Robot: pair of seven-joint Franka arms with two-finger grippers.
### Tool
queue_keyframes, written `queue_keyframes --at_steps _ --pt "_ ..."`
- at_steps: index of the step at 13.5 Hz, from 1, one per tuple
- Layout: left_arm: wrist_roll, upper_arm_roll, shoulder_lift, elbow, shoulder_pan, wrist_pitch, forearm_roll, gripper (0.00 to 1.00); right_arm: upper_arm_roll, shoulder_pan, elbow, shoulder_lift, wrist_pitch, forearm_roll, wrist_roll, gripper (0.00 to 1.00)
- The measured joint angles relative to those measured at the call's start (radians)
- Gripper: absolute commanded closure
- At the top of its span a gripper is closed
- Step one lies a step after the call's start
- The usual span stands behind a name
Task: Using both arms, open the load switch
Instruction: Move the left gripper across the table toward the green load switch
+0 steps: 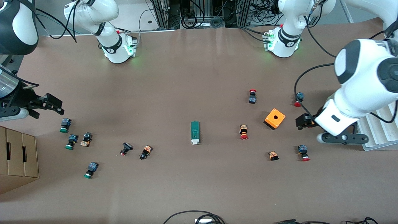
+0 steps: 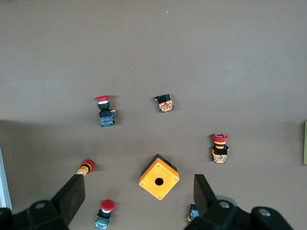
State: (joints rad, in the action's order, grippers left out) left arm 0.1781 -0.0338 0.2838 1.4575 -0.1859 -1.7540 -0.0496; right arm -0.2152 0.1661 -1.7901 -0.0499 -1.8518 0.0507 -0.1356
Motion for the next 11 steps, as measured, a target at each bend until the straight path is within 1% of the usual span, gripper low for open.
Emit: queue_keyframes --at_steps 2,6,9,11 --pt "0.074 -0.001 0.005 0.0 -0.039 -0.002 -0.045 0.0 0.0 0.0 0.0 0.0 0.0 0.0 0.0 0.0" --pt "0.168 -0.001 0.017 0.001 -0.098 -0.005 -0.076 0.0 0.0 0.0 0.0 0.0 0.0 0.0 0.0 0.0" --pt "0.225 0.0 0.025 0.012 -0.166 -0.006 -0.156 0.0 0.0 0.0 0.0 0.0 0.0 0.0 0.0 0.0" --pt "0.34 0.003 0.025 0.054 -0.249 -0.007 -0.269 0.0 0.0 0.0 0.0 0.0 0.0 0.0 0.0 0.0"
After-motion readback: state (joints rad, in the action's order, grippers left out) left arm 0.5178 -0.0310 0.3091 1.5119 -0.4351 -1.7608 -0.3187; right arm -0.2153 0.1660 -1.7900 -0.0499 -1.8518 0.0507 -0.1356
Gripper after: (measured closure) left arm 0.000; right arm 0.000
